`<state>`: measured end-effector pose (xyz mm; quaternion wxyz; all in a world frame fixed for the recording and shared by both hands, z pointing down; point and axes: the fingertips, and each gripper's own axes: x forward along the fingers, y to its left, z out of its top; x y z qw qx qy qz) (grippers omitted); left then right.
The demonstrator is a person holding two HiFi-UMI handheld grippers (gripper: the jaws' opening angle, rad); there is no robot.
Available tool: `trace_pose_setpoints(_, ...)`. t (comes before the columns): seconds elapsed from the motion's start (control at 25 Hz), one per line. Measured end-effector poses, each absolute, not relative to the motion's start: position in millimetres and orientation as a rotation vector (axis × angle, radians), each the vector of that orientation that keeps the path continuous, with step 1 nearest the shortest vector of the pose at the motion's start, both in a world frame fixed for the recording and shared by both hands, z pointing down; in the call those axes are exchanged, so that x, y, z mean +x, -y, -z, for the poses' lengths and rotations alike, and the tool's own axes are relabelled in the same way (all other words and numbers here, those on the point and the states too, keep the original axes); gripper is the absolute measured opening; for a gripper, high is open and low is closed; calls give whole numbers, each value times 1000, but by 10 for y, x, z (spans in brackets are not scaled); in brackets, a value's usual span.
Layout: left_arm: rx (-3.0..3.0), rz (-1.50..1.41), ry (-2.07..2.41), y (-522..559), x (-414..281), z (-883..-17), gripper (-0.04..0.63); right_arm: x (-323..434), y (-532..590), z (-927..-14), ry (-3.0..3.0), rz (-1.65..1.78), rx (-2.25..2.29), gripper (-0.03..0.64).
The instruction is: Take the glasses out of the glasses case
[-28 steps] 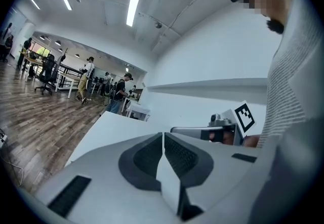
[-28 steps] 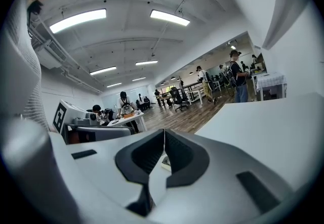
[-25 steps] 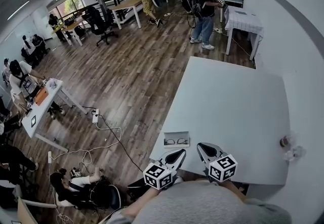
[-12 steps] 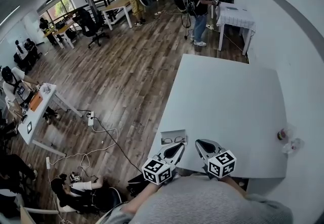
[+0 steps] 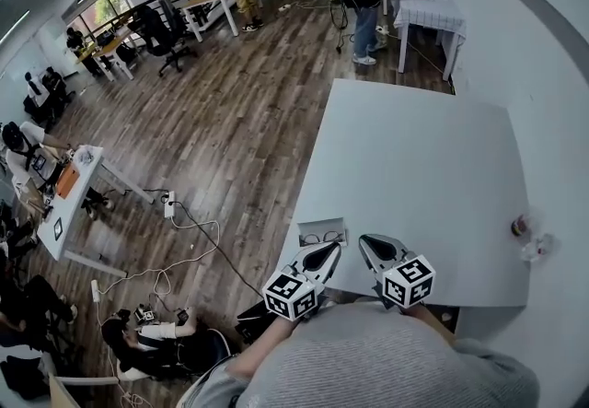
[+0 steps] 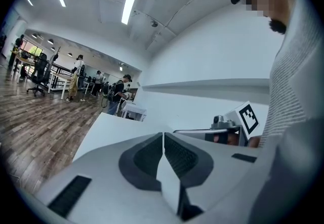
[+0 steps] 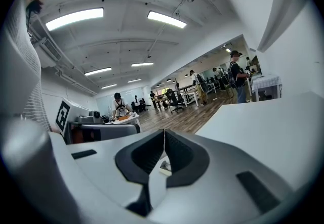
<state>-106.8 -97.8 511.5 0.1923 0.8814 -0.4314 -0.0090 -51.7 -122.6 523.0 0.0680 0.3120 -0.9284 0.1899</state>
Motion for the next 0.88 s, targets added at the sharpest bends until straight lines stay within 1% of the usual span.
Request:
trace_pose_setpoints(0.56, 2520, -182, 1267, 1218, -1565, -5178, 20, -600, 1215, -5247, 2801, -559, 958, 15)
trace_pose_setpoints(0.6, 2525, -185, 1259, 1241, -1555, -5171, 29, -589, 1221, -5245, 2802, -558, 960, 15)
trace_pose_setpoints(0.64, 2529, -186, 1251, 1267, -1540, -5164, 54, -577, 1231, -5248, 2802, -558, 960, 15)
trace_pose_setpoints(0.68, 2534, -188, 1243, 1293, -1523, -5160, 93, -568, 1241, -5253, 2802, -559, 960, 15)
trace_pose_setpoints(0.72, 2541, -195, 1233, 1318, -1508, -5160, 105, -564, 1251, -5260, 2802, -560, 960, 15)
trace_pose_setpoints(0.88, 2580, -271, 1191, 1385, -1441, -5199, 110, -546, 1279, -5275, 2797, -567, 966, 15)
